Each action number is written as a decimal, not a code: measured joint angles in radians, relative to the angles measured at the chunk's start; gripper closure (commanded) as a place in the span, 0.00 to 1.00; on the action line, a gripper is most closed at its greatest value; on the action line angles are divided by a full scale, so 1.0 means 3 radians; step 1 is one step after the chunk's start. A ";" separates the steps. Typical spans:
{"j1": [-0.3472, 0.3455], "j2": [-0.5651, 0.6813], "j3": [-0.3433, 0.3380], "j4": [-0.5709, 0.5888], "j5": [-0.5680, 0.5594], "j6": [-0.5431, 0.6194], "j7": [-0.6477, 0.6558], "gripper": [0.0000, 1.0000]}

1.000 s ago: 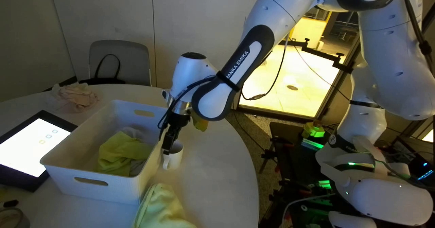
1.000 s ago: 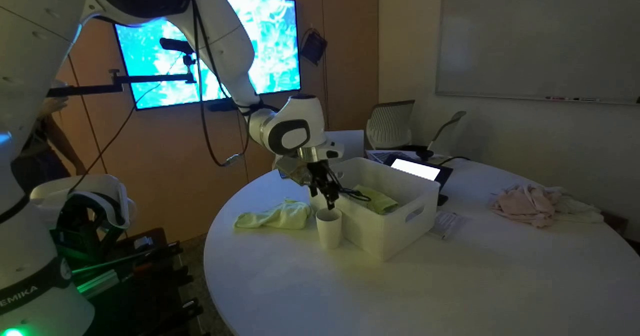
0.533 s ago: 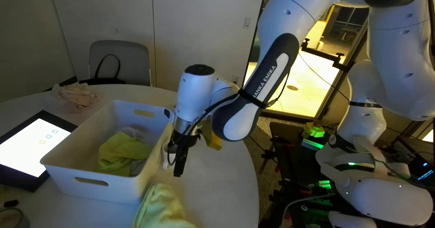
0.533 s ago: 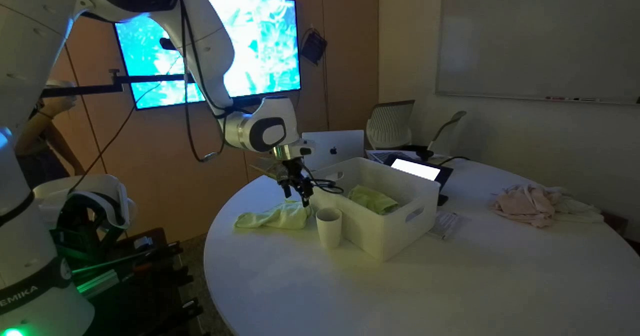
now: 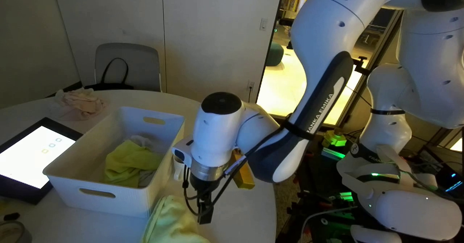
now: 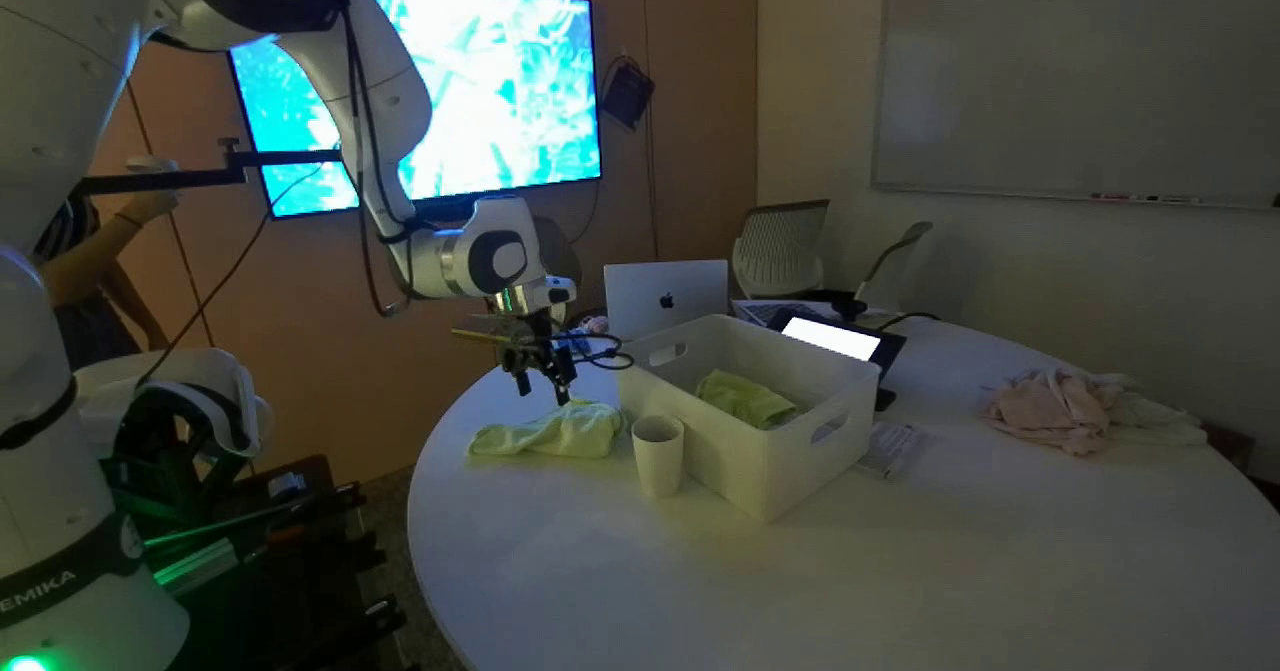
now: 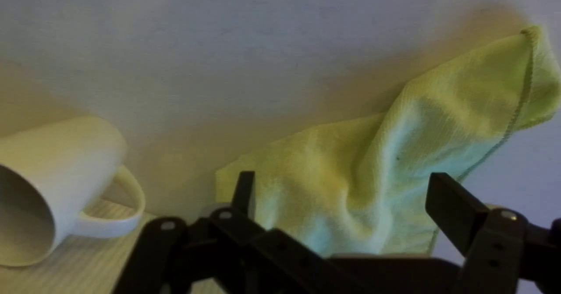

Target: Put the towels in the basket and the smaller objects into the white mug

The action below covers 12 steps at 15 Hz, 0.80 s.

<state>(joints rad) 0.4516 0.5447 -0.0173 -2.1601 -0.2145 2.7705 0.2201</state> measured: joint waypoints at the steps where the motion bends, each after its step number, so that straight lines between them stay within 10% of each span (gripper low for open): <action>1: 0.0059 0.0000 0.0001 0.0021 -0.0042 -0.0050 0.0027 0.00; 12: 0.0240 0.0108 0.0282 0.0357 -0.0179 -0.0421 0.0040 0.00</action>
<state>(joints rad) 0.5237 0.5770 0.0673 -2.0531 -0.2681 2.6443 0.2322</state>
